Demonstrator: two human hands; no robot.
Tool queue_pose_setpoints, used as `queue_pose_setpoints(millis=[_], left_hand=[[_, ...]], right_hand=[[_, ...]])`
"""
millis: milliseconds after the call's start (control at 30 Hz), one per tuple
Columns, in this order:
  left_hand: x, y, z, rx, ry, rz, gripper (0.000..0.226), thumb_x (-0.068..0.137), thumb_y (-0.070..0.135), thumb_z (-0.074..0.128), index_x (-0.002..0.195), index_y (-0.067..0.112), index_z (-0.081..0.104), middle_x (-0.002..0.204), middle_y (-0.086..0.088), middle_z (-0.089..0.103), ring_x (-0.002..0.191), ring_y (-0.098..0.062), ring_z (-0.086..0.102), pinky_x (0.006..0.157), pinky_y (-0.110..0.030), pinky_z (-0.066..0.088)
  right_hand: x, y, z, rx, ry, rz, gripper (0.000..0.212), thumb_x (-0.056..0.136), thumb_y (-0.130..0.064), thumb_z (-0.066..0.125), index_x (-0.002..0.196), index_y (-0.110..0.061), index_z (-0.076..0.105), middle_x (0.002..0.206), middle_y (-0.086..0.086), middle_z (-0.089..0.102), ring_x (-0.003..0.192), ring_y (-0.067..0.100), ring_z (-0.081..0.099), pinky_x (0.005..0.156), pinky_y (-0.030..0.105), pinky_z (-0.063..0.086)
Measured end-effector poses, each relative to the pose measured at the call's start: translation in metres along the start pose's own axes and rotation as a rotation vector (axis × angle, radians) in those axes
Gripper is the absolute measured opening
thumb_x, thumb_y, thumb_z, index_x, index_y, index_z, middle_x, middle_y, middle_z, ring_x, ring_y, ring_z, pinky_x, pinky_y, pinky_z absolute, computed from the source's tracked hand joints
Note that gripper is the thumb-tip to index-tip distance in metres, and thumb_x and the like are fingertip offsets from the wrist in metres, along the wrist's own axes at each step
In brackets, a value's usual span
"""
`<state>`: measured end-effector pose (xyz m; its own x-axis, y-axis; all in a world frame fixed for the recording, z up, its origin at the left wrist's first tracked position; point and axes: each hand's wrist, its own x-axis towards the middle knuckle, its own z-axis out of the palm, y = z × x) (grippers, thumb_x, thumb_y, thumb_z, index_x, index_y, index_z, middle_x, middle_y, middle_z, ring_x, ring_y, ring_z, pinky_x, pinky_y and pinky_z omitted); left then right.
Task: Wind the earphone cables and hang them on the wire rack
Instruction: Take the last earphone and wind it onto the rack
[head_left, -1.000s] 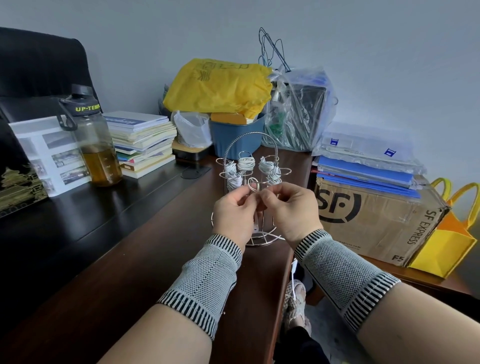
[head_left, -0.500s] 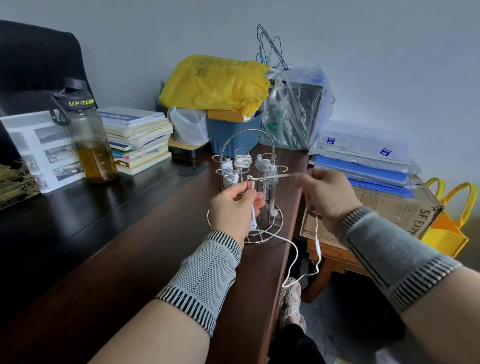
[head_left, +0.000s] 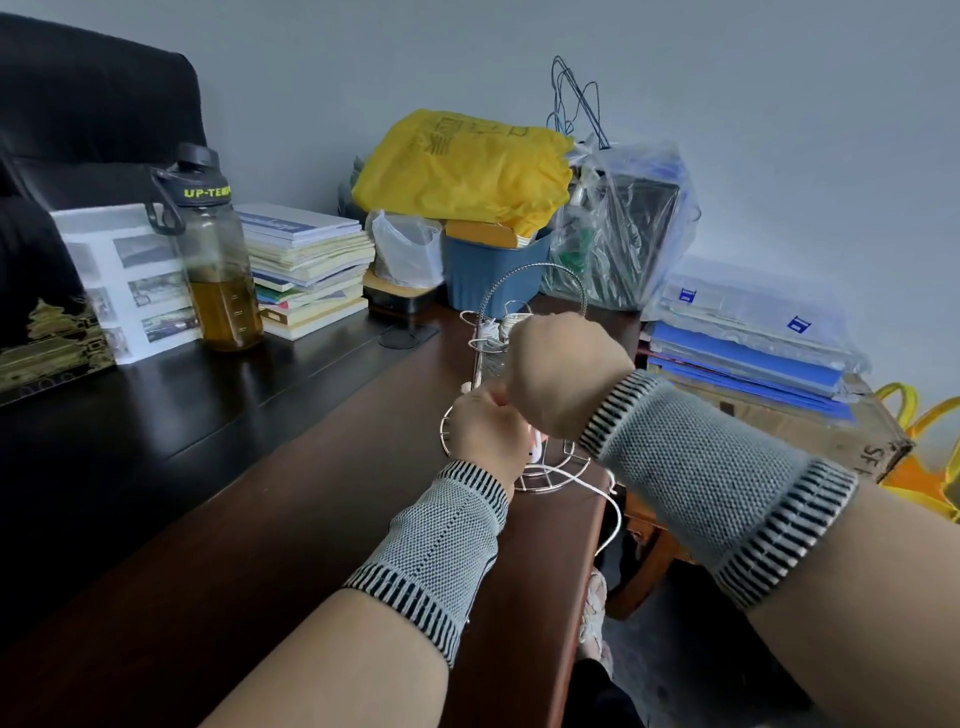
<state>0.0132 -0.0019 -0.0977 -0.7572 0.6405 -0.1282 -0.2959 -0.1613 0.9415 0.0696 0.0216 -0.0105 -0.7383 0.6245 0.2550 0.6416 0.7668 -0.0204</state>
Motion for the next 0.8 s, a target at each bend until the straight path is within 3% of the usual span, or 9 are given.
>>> queue_pose_setpoints(millis=[67,167,233,300,400,533,800], left_hand=[[-0.002,0.001,-0.003,-0.011,-0.037,-0.003,0.018,0.089,-0.006,0.051,0.093,0.003,0.066,0.08,-0.008,0.062,0.078,-0.028,0.062,0.069,-0.029,0.053],[-0.005,0.001,-0.005,0.067,-0.147,0.102,0.025,0.085,0.002,0.059,0.064,0.012,0.07,0.053,-0.001,0.053,0.047,-0.012,0.047,0.045,-0.018,0.037],[-0.004,-0.002,-0.005,0.029,-0.169,0.065,0.028,0.094,0.008,0.057,0.073,0.017,0.072,0.049,-0.001,0.053,0.036,-0.008,0.044,0.038,-0.016,0.035],[-0.005,-0.001,-0.005,0.055,-0.166,0.094,0.02,0.097,0.011,0.057,0.088,0.021,0.072,0.058,-0.001,0.063,0.043,-0.008,0.055,0.043,-0.02,0.045],[-0.01,0.0,-0.004,-0.014,-0.182,0.103,0.017,0.096,0.009,0.058,0.091,0.021,0.07,0.066,0.0,0.071,0.057,-0.01,0.067,0.054,-0.027,0.055],[-0.01,0.0,0.0,-0.012,-0.15,0.116,0.012,0.096,0.008,0.057,0.1,0.011,0.068,0.07,-0.005,0.069,0.053,-0.006,0.065,0.054,-0.019,0.055],[-0.008,0.001,0.005,0.04,-0.101,0.134,0.013,0.089,0.025,0.068,0.082,0.013,0.069,0.071,-0.005,0.073,0.056,-0.007,0.066,0.055,-0.021,0.054]], right_hand=[[-0.012,-0.002,0.013,-0.081,0.048,-0.05,0.021,0.093,-0.02,0.045,0.102,-0.009,0.061,0.091,0.013,0.061,0.089,0.03,0.062,0.068,0.032,0.04],[-0.023,0.012,0.035,-0.013,0.194,-0.061,0.025,0.098,-0.024,0.038,0.105,-0.016,0.06,0.094,0.011,0.068,0.089,0.033,0.065,0.066,0.032,0.042],[-0.025,0.027,0.049,0.234,0.282,-0.014,0.024,0.096,-0.027,0.044,0.098,-0.019,0.067,0.084,0.007,0.071,0.081,0.03,0.066,0.069,0.033,0.049],[-0.024,0.043,0.059,0.526,0.317,0.08,0.021,0.093,-0.026,0.055,0.083,-0.019,0.072,0.068,-0.001,0.07,0.067,0.018,0.066,0.066,0.03,0.051],[-0.022,0.06,0.063,0.759,0.316,0.26,0.031,0.088,-0.033,0.066,0.06,-0.02,0.066,0.051,-0.004,0.062,0.044,0.003,0.052,0.052,0.023,0.043],[-0.016,0.069,0.062,0.742,0.285,0.36,0.047,0.083,-0.047,0.068,0.058,-0.008,0.064,0.059,0.011,0.065,0.056,0.022,0.058,0.062,0.037,0.052],[-0.01,0.072,0.058,0.686,0.239,0.41,0.054,0.082,-0.052,0.066,0.063,-0.001,0.064,0.052,0.003,0.054,0.053,0.017,0.051,0.059,0.032,0.048]])
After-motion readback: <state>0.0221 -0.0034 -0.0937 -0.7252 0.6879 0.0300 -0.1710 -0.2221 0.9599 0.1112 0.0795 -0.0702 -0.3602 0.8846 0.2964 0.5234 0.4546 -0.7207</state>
